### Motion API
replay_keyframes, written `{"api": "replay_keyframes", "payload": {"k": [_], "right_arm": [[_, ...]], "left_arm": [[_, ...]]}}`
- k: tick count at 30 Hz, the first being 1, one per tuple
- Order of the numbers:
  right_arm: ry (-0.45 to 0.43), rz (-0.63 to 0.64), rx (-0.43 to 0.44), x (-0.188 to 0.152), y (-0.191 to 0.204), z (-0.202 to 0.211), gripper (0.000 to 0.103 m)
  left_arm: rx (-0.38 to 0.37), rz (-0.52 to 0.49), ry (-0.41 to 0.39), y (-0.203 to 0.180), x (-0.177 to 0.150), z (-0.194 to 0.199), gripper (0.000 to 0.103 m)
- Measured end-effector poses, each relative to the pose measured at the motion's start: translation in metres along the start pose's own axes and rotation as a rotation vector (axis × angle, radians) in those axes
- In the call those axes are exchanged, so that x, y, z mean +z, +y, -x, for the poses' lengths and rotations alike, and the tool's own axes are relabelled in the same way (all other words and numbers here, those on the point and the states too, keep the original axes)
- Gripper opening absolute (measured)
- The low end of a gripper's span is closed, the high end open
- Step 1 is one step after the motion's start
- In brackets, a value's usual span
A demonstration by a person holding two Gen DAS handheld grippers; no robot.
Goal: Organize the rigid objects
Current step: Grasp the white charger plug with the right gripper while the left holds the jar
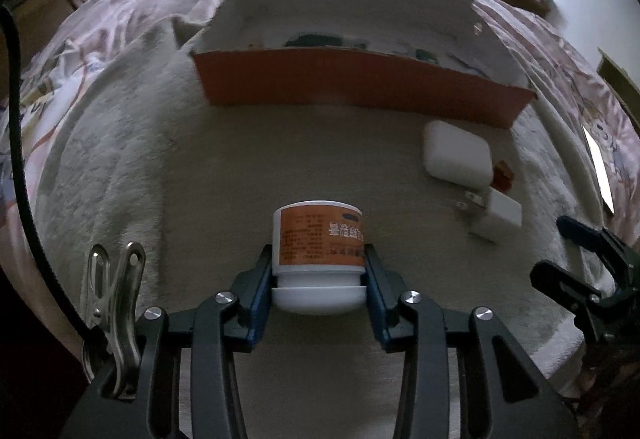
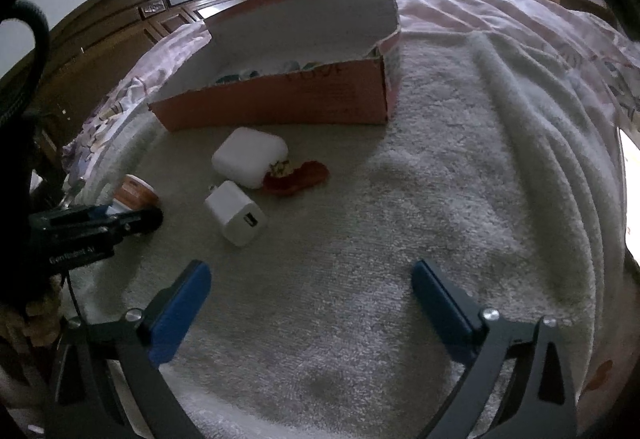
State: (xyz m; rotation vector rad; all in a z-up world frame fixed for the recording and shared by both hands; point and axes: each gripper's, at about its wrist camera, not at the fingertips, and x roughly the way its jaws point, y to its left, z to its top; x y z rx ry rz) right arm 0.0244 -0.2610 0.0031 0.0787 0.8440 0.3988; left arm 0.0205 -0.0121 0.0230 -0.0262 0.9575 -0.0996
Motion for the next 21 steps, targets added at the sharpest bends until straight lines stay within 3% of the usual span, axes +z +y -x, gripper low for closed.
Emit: {"api": "replay_keyframes", "payload": {"k": [8,10,21], "right_arm": [[0.023,0.031,-0.066,0.003,0.012,-0.002,0.099],[0.021,0.058,-0.078,0.006,0.021,-0.003,0.089],[0.034,0.143,-0.052,0.023,0.053,-0.023,0.064]], "left_arm": [[-0.037,0.012,-0.025,0.014,-0.007,0.001,0.041],[-0.034,0.005,-0.032,0.014,-0.008,0.001,0.041],[-0.039,0.004,-0.050,0.013,-0.009,0.001,0.041]]}}
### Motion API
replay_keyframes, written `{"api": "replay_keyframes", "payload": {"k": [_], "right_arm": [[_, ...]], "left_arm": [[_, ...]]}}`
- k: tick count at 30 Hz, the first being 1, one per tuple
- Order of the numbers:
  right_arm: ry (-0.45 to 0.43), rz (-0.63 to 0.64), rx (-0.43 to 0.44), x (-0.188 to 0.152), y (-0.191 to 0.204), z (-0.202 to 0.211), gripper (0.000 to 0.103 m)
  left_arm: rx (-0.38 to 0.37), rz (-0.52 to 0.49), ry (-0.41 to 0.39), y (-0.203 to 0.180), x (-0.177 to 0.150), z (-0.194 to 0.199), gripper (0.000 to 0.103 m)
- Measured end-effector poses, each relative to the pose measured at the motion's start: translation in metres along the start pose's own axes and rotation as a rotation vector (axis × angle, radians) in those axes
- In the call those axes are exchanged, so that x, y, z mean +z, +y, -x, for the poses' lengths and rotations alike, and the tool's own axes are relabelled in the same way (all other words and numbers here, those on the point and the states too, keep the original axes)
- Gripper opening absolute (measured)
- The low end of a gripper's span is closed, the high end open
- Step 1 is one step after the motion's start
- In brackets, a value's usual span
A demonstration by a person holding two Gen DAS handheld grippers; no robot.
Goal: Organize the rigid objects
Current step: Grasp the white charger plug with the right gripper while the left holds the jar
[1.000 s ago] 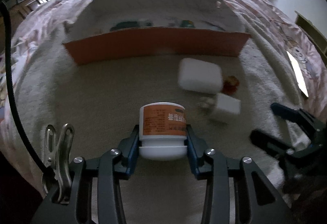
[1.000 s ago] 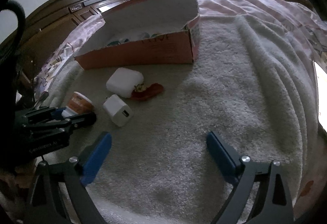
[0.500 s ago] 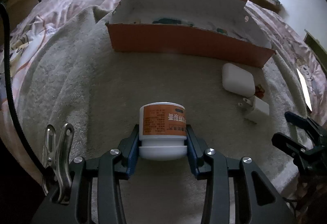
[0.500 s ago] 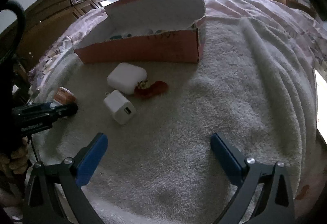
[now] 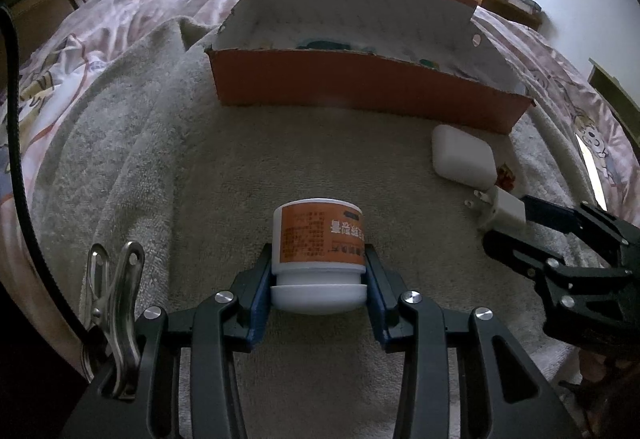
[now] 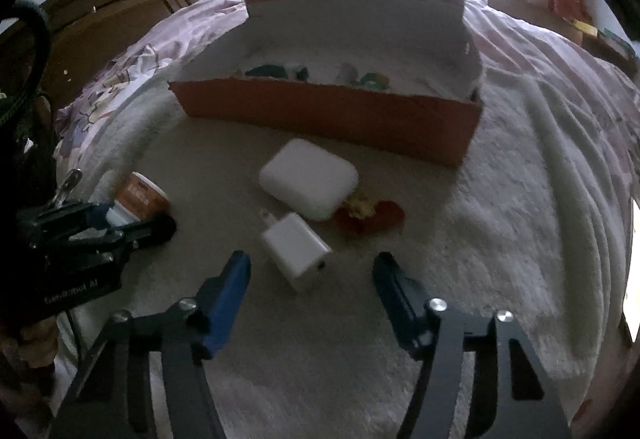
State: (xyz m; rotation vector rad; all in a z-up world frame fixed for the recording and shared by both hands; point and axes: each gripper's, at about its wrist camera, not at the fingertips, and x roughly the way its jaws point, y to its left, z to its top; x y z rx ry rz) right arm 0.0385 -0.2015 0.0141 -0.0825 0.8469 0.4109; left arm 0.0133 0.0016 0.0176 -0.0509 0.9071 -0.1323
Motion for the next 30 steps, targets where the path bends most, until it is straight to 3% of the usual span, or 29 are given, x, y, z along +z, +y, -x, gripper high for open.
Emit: {"api": "replay_keyframes", "payload": {"k": [11,13,18,30], "right_arm": [[0.003,0.056,-0.064,0.004,0.013,-0.006,0.047],[0.002,0.064,-0.074,0.004,0.016,-0.007,0.038],[0.000,0.090,-0.096,0.002,0.025,-0.007,0.038],[-0.023,0.073,-0.023,-0.001,0.028,0.008,0.038]], "left_arm": [[0.000,-0.015,-0.049,-0.002,-0.008,0.002,0.041],[-0.002,-0.019,-0.057,-0.002,-0.008,0.002,0.041],[-0.027,-0.006,-0.068,0.002,-0.009,0.004,0.041],[-0.079,0.029,-0.058,0.008,-0.007,0.010,0.041]]}}
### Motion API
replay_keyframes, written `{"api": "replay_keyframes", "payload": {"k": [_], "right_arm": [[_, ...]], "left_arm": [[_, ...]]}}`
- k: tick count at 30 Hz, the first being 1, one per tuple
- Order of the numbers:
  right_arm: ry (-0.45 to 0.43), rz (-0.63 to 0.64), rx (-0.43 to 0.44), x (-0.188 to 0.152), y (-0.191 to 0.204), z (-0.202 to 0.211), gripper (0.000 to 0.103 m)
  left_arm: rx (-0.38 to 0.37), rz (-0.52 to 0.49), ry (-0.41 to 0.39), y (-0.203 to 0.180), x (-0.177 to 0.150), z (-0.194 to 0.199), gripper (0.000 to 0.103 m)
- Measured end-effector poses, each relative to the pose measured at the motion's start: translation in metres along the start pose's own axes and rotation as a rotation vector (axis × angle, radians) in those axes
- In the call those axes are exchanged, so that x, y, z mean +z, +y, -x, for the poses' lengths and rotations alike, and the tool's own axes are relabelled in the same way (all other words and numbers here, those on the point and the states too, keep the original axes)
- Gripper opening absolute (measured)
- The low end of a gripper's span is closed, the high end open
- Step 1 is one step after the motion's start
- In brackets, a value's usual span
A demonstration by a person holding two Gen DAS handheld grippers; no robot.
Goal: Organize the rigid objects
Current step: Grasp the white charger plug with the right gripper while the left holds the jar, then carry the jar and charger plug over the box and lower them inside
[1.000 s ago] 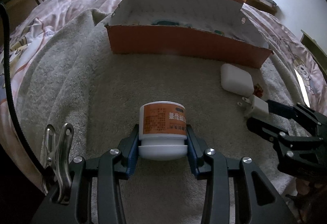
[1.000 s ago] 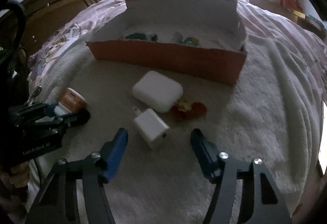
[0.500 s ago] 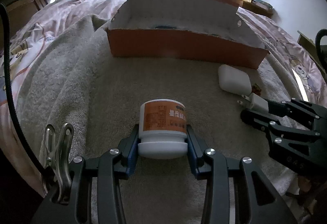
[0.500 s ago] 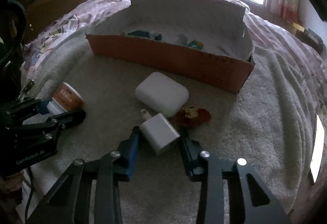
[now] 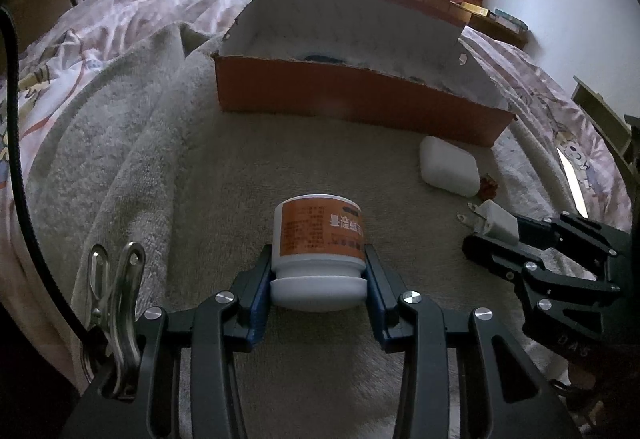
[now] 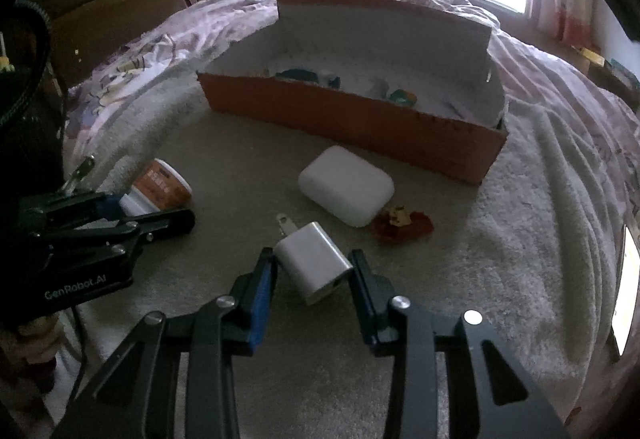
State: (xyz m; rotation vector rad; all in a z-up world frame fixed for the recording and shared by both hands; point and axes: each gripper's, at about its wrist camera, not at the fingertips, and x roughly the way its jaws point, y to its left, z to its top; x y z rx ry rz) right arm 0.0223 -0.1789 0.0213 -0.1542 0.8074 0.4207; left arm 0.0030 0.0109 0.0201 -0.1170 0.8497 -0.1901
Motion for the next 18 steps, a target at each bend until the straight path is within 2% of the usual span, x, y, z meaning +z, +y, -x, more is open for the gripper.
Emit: {"api": "replay_keyframes", "payload": {"k": [9,18], "right_arm": [[-0.021,-0.050,0.036,0.006,-0.017,0.010,0.038],[-0.076,-0.052,0.045,0.036,-0.030,0.022,0.038]], "left_arm": [[-0.009,-0.002,-0.017,-0.003,0.013,0.011,0.041],[-0.023,-0.050,-0.058,-0.018,0.057,0.019,0.041]]}}
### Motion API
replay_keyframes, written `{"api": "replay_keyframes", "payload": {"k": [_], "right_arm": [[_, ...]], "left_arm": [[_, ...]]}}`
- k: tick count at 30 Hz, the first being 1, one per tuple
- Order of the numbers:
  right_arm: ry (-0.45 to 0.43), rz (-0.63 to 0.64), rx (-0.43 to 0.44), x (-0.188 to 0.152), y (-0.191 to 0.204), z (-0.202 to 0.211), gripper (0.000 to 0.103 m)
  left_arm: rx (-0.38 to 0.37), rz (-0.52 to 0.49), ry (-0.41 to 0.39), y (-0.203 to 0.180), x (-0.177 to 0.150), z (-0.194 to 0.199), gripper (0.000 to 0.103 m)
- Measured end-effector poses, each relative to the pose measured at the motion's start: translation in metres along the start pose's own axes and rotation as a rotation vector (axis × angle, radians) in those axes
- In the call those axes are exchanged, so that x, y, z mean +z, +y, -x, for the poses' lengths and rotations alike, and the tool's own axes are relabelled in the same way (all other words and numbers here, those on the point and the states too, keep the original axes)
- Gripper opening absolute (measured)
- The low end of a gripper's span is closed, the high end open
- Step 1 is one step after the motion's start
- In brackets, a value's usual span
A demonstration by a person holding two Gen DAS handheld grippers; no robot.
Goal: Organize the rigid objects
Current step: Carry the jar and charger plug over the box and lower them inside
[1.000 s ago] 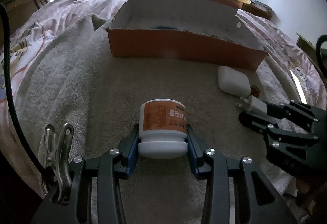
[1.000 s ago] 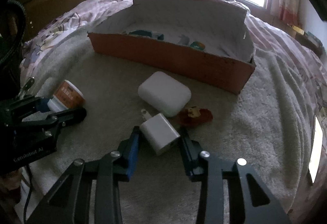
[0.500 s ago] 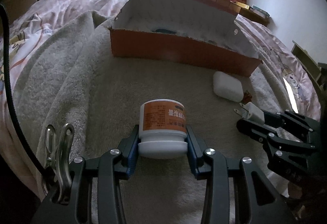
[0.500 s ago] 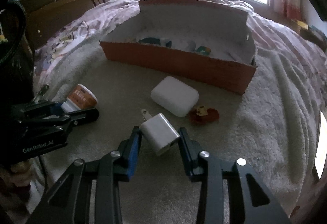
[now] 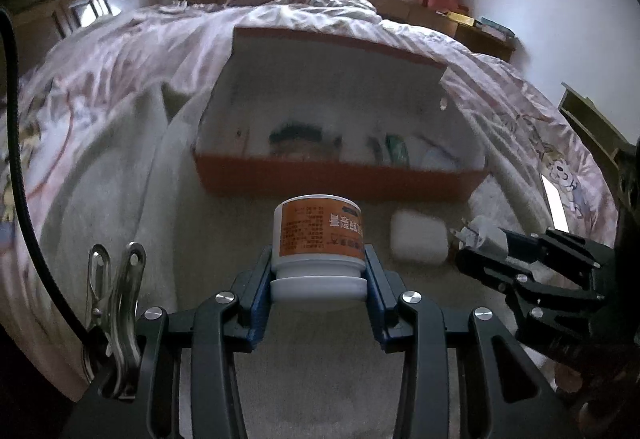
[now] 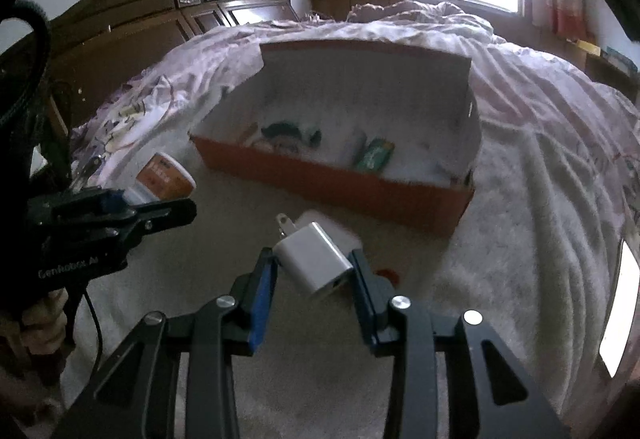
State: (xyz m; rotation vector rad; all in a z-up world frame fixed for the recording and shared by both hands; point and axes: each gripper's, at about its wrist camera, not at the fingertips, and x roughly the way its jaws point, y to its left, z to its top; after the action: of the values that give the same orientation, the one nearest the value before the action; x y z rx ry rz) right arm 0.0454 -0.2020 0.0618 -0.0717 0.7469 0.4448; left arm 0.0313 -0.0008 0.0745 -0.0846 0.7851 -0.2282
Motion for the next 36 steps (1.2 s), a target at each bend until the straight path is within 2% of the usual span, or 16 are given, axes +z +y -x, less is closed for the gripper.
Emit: {"api": "replay_keyframes", "payload": {"k": [9,19,26,36], "right_arm": [[-0.049,-0.016,-0.013,0.043,-0.017,-0.003,0.038],[-0.053,-0.039,-0.011,0.078,-0.038,-0.033,0.038],[-0.051,-0.078,-0.038,0.096,-0.060,-0.055,0.038],[-0.016,-0.095,-0.085,0.104,-0.077,-0.085,0.038]], "left_arm": [[-0.006,-0.025,-0.022,-0.009,0.052,-0.013,0.041],[0.020,-0.035,-0.023,-0.010,0.094,-0.046,0.041],[0.035,-0.054,0.009,-0.012,0.111,-0.076,0.041],[0.067,-0.044,0.052,-0.010,0.120,-0.114,0.041]]}}
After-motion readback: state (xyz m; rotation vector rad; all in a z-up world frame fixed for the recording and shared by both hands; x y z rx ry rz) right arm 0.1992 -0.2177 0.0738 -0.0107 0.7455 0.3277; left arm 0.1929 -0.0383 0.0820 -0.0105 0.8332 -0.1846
